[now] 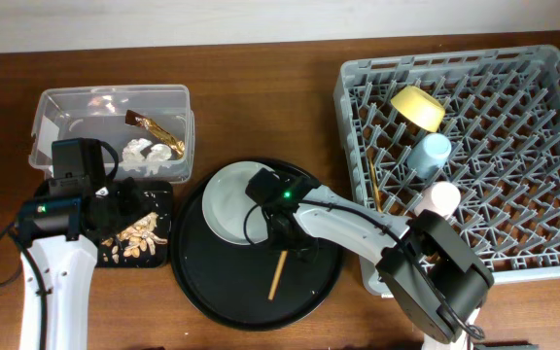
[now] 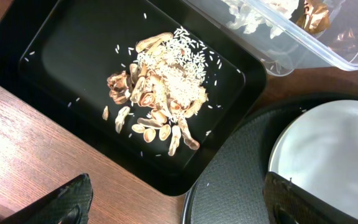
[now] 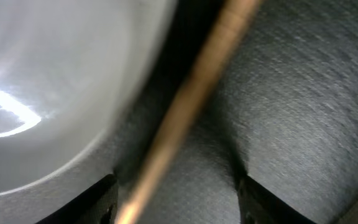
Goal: Sort waste into correct bins and load items into the dishwasher rack
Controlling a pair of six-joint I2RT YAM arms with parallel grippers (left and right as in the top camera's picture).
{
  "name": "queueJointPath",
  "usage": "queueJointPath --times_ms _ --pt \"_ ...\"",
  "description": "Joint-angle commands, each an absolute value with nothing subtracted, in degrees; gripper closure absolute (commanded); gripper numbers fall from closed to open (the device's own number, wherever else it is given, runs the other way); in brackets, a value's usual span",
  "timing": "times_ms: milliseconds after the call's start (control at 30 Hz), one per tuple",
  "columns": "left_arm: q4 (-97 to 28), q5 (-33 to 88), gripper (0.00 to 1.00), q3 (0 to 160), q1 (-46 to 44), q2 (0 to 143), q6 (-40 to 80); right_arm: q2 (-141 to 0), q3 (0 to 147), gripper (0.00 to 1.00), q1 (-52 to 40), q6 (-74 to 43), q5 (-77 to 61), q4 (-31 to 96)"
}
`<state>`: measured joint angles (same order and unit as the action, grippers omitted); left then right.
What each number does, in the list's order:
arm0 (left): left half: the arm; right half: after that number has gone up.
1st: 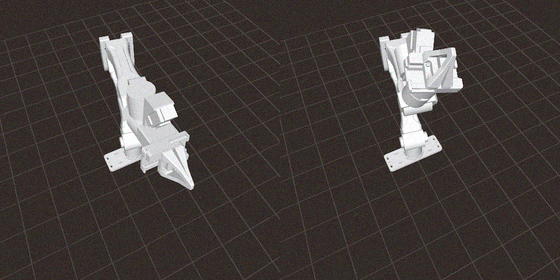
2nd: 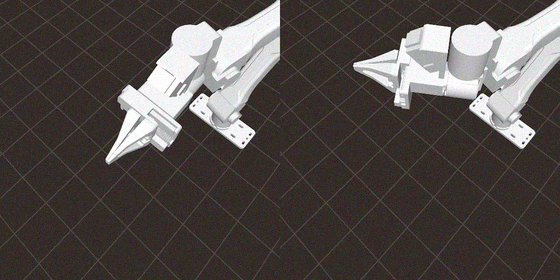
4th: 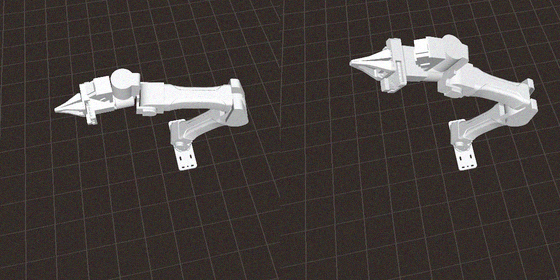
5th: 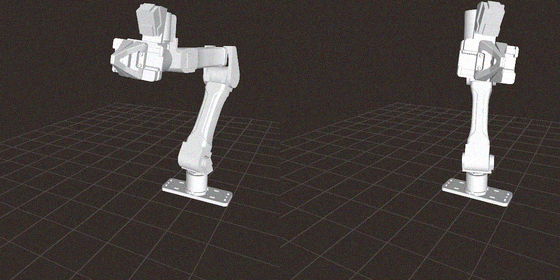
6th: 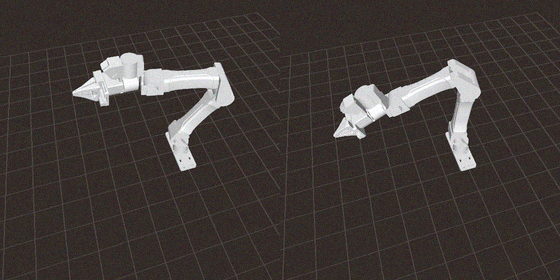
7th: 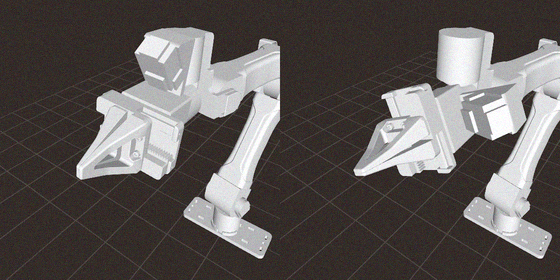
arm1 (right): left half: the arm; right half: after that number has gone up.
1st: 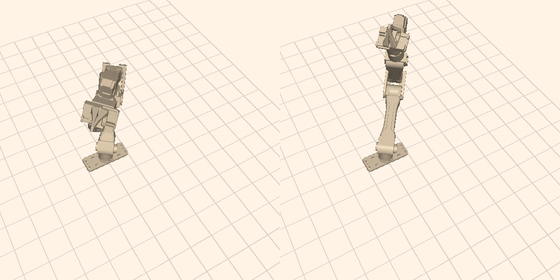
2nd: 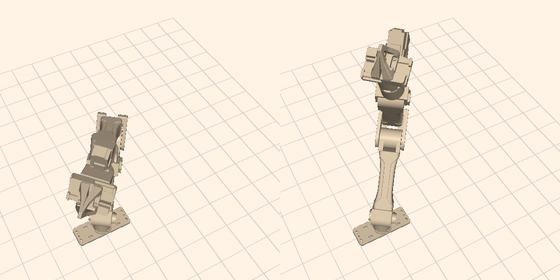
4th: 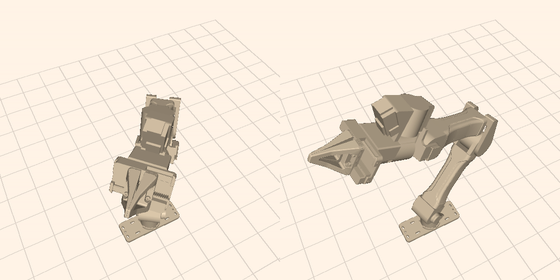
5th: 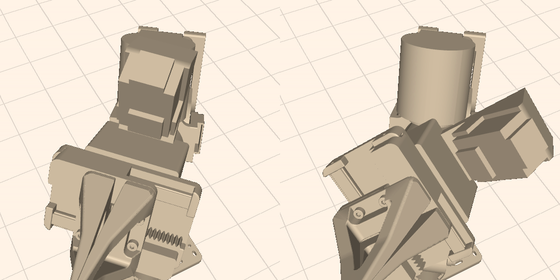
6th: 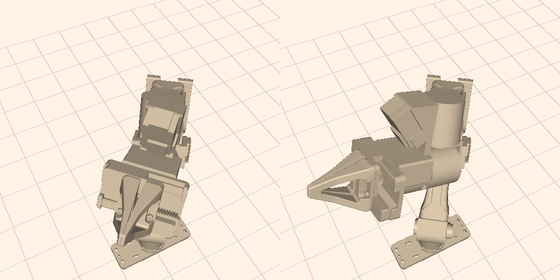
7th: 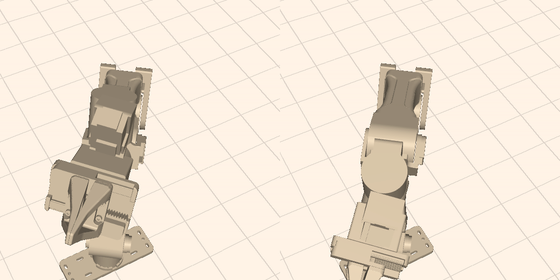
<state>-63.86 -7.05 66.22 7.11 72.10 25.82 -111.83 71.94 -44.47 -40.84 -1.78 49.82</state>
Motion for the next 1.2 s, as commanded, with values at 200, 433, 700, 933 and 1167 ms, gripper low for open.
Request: queueJointPath --times_ms 200,433,700,933,1167 --pt "-63.9 -6.9 0.13 66.3 7.3 71.4 26.3 -113.0 71.4 0.82 -44.6 -46.0 0.5 54.0" --pt "-63.9 -6.9 0.13 66.3 7.3 71.4 26.3 -100.8 72.4 0.96 -42.2 -39.1 0.7 56.4" --pt "-63.9 -6.9 0.13 66.3 7.3 71.4 26.3 -84.0 74.2 0.95 -15.9 -7.2 -1.1 66.7" --pt "-64.0 -6.7 0.13 66.3 7.3 71.4 26.3 -89.6 74.1 0.64 -12.7 -3.3 -3.9 65.6" --pt "-64.1 -6.7 0.13 66.3 7.3 71.4 26.3 -89.6 76.2 0.44 -12.8 -3.4 -8.7 64.6"
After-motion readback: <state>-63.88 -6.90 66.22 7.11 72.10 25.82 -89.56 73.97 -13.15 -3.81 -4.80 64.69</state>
